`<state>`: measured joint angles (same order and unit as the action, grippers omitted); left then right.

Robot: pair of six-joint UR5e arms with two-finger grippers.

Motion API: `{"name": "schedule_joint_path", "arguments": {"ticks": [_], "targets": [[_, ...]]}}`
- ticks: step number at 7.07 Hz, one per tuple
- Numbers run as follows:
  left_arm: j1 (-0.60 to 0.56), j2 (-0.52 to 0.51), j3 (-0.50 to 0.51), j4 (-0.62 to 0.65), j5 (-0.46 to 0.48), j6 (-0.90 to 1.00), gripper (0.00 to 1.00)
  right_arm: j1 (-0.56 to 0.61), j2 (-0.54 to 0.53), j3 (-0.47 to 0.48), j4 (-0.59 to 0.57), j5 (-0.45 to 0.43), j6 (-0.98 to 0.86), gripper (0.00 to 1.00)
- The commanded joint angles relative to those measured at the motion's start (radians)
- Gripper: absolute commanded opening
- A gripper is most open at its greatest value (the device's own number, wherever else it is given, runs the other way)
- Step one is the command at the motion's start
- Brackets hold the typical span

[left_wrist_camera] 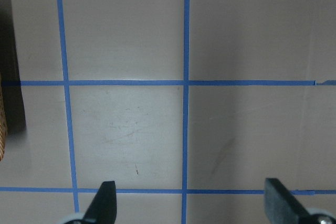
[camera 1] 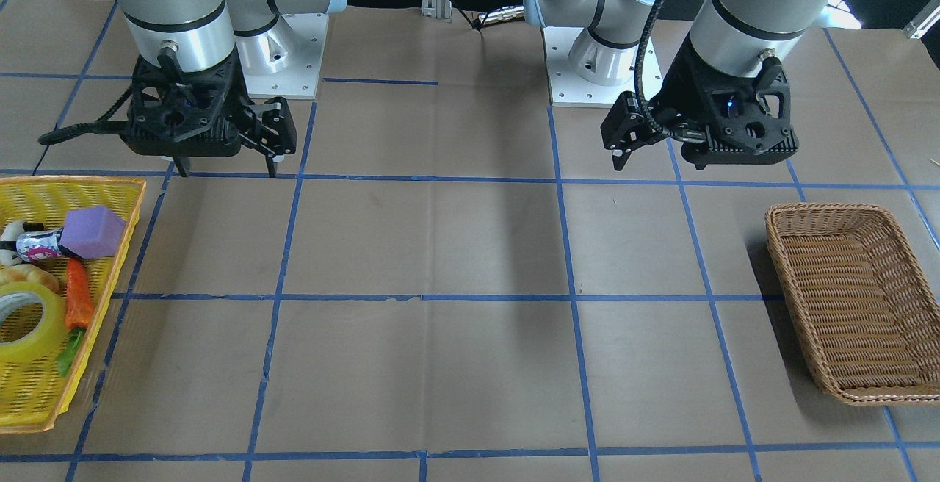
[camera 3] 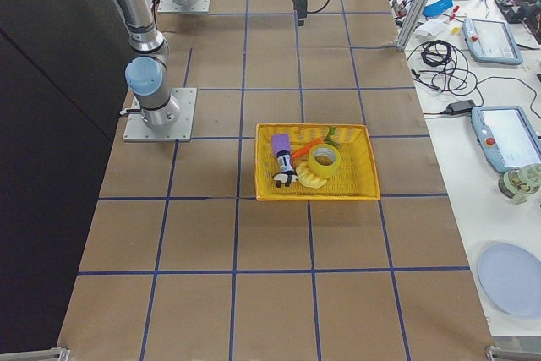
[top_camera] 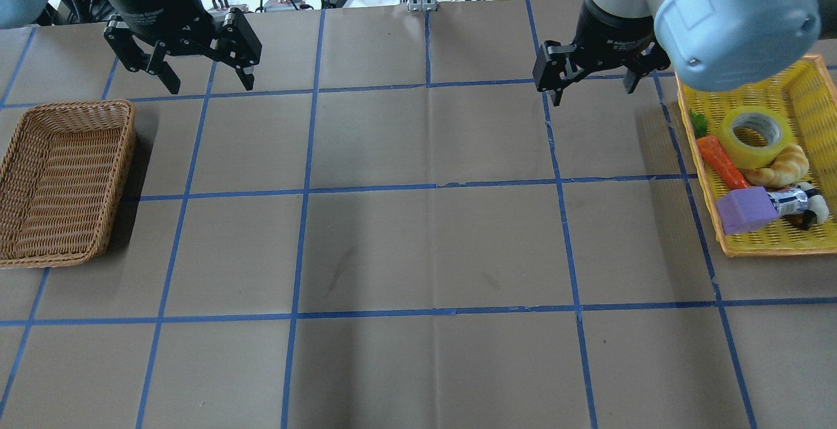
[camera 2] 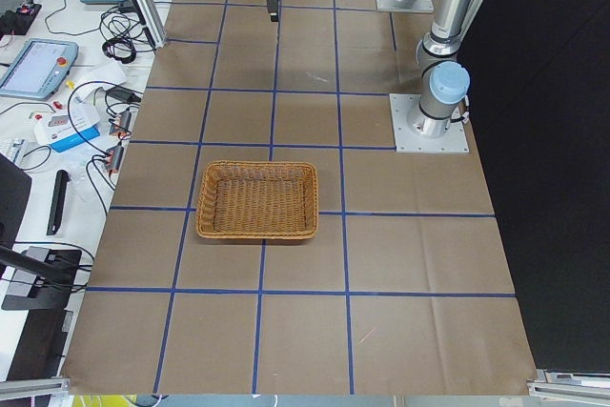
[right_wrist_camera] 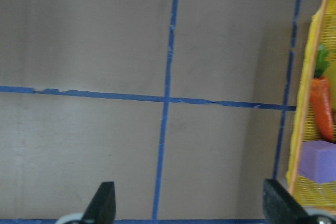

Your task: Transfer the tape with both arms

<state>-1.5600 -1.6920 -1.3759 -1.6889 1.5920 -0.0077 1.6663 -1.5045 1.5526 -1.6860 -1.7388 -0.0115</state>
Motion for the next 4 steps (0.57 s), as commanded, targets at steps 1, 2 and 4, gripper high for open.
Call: {"name": "schedule_joint_path", "arguments": {"ticks": [1, 2, 4], "targets": [[0.000, 0.000, 0.000, 0.000, 0.000, 0.000, 1.00, 0.009, -0.002, 0.001, -0.003, -0.008, -0.012, 1.00], [0.000, 0.000, 0.000, 0.000, -0.001, 0.000, 1.00, 0.009, 0.000, 0.006, -0.012, 0.071, -0.004, 1.00], [0.000, 0.000, 0.000, 0.000, -0.001, -0.002, 1.00, 0.009, 0.000, 0.007, -0.011, 0.071, -0.004, 1.00]]}}
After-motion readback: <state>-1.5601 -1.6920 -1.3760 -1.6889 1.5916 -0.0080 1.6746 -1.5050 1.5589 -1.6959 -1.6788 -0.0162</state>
